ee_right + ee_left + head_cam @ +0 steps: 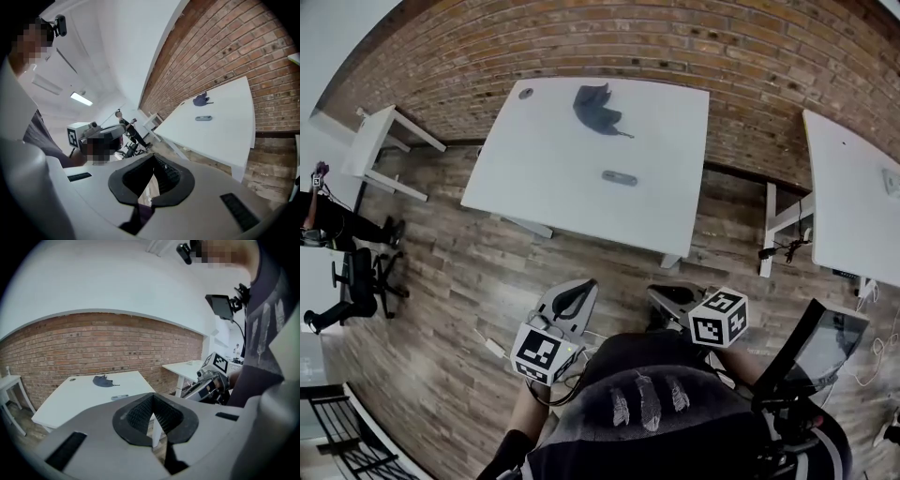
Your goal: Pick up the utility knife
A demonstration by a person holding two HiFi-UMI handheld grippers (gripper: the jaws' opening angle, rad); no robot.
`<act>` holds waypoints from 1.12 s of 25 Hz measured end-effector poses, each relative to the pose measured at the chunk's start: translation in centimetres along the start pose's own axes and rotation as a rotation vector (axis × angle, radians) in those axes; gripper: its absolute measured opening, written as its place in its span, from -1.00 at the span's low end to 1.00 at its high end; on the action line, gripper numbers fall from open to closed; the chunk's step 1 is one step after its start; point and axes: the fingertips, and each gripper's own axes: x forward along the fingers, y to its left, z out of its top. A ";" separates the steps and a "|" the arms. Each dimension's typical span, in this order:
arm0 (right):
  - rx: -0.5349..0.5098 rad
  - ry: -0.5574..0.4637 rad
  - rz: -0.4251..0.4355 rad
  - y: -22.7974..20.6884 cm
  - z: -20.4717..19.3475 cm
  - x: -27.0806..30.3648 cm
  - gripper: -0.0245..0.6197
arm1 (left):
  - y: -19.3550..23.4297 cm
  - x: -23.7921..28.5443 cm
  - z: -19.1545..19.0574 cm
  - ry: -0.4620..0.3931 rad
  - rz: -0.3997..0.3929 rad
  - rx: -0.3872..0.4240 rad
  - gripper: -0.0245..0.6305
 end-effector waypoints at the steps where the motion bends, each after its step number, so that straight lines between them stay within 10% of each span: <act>1: 0.002 -0.002 0.008 -0.6 0.5 0.0 -0.93 | 0.0 0.5 0.3 0.009 0.009 -0.003 -0.93; 17: -0.001 0.024 -0.028 -6.3 4.2 0.6 -0.93 | 4.1 7.6 3.4 0.014 -0.002 0.122 -0.93; 24: -0.023 0.014 -0.177 -9.3 7.9 1.8 -0.93 | 8.1 12.7 1.9 0.146 -0.141 0.446 -0.92; 28: -0.045 0.026 -0.246 -9.8 10.0 3.3 -0.93 | 11.1 16.0 1.2 0.216 -0.230 0.582 -0.58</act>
